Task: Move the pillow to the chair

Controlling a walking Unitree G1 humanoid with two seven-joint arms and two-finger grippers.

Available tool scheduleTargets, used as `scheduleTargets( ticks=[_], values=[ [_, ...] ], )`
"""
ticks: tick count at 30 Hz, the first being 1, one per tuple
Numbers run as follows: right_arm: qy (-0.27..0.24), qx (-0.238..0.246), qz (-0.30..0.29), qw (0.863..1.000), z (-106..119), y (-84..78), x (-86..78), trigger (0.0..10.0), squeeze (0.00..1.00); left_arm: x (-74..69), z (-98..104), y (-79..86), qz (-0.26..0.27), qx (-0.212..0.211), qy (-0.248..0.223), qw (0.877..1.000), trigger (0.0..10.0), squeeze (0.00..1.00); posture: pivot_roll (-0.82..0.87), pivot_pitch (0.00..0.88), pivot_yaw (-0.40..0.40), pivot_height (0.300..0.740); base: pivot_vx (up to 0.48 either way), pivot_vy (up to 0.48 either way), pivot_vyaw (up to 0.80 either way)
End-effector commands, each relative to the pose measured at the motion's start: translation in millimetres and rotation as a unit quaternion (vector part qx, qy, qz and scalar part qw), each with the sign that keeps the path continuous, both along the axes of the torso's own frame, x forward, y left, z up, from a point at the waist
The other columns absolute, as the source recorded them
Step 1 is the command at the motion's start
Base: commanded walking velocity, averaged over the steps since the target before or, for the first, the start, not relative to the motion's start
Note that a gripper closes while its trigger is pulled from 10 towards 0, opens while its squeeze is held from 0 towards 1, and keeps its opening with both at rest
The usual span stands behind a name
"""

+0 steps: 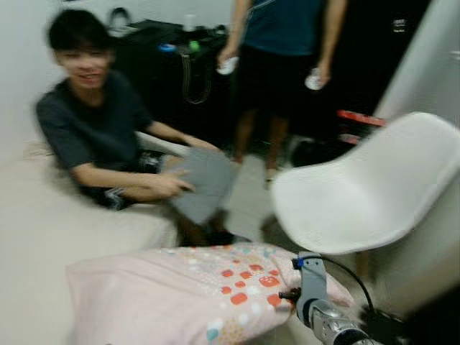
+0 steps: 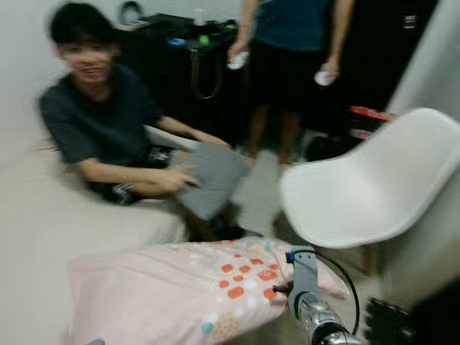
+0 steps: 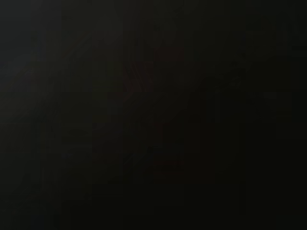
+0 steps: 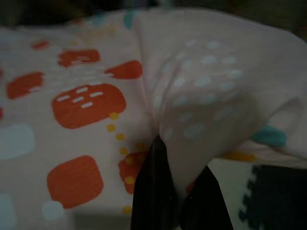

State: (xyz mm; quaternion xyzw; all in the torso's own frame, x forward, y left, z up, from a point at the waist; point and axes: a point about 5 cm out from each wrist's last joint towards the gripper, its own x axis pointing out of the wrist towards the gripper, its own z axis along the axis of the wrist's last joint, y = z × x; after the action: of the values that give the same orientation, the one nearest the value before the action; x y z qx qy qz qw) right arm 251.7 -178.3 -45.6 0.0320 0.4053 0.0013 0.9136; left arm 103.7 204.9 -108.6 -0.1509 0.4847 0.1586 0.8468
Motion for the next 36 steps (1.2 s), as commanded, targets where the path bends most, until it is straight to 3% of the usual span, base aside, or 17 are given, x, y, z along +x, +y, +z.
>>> scheduleTargets(
  ticks=[1,23,28,32,36],
  values=[
    [0.003,-0.002,-0.01,1.0,-1.2,-2.8,-1.9,10.0,0.0,-5.4,-2.4,-5.1,-0.003,-0.011,0.011,1.0,10.0,0.0,0.03,0.034,-0.071,0.74,0.0,0.0,-0.69],
    [0.002,0.007,-0.013,1.0,-0.2,4.2,0.7,10.0,0.0,0.0,-1.0,-8.8,-0.002,-0.016,-0.008,1.0,10.0,0.0,0.03,0.05,-0.068,0.74,0.0,0.0,-0.69],
    [-0.02,0.041,-0.018,0.999,6.6,14.1,10.5,10.0,0.0,0.1,-0.9,-8.8,-0.006,-0.015,-0.008,1.0,10.0,0.0,0.03,0.049,-0.064,0.74,0.0,0.0,-0.69],
    [-0.08,0.121,0.003,0.989,30.1,38.2,37.5,10.0,0.0,0.6,-0.6,-8.3,-0.012,-0.011,-0.009,1.0,10.0,0.0,0.02,0.048,-0.062,0.74,0.0,0.0,-0.69],
    [-0.125,0.159,0.031,0.979,51.2,54.2,57.1,10.0,0.0,0.8,-0.6,-8.7,-0.016,-0.011,-0.009,1.0,10.0,0.0,0.03,0.044,-0.065,0.74,0.0,0.0,-0.69]
  ],
)
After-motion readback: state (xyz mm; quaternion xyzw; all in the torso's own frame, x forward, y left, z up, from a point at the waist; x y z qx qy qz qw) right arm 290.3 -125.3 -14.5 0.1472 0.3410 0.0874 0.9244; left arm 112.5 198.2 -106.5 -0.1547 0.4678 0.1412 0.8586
